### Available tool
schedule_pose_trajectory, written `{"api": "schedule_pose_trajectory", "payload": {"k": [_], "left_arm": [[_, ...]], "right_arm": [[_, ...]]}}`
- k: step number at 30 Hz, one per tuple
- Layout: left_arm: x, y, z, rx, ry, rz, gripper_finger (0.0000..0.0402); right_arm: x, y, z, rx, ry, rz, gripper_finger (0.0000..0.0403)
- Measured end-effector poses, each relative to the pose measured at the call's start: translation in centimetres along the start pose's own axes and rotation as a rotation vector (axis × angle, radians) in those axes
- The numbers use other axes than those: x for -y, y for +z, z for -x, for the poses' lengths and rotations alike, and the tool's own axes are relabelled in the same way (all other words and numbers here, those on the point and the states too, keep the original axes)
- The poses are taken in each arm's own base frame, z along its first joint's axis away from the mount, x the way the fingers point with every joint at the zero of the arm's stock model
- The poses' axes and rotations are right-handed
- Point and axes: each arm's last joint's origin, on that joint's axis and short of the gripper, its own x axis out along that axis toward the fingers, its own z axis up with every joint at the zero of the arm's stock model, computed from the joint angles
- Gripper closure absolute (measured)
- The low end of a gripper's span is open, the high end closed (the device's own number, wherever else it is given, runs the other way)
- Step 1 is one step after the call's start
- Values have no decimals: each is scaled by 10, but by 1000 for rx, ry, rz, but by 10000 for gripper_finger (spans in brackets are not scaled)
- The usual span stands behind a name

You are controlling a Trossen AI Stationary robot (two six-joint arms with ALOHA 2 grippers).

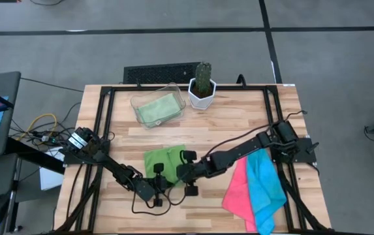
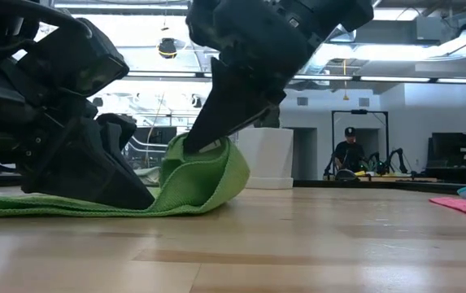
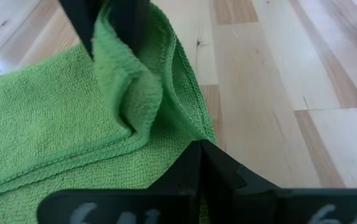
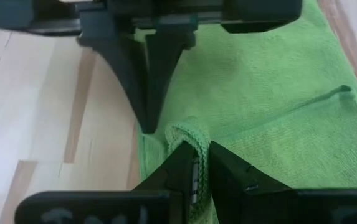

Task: Fold microfiber towels
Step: Fold the green microfiber towel

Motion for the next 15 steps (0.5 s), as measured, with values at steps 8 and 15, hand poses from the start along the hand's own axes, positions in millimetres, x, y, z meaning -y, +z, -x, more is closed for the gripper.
{"api": "schedule_pose_trajectory", "payload": {"k": [8,15], "left_arm": [[0,0,0,-3,1,-2,401],[0,-1,0,-8,3,-4,401]], "right_arm": [[1,0,0,4,-1,-53,331],[0,7,4,59,5,-90,331]]}}
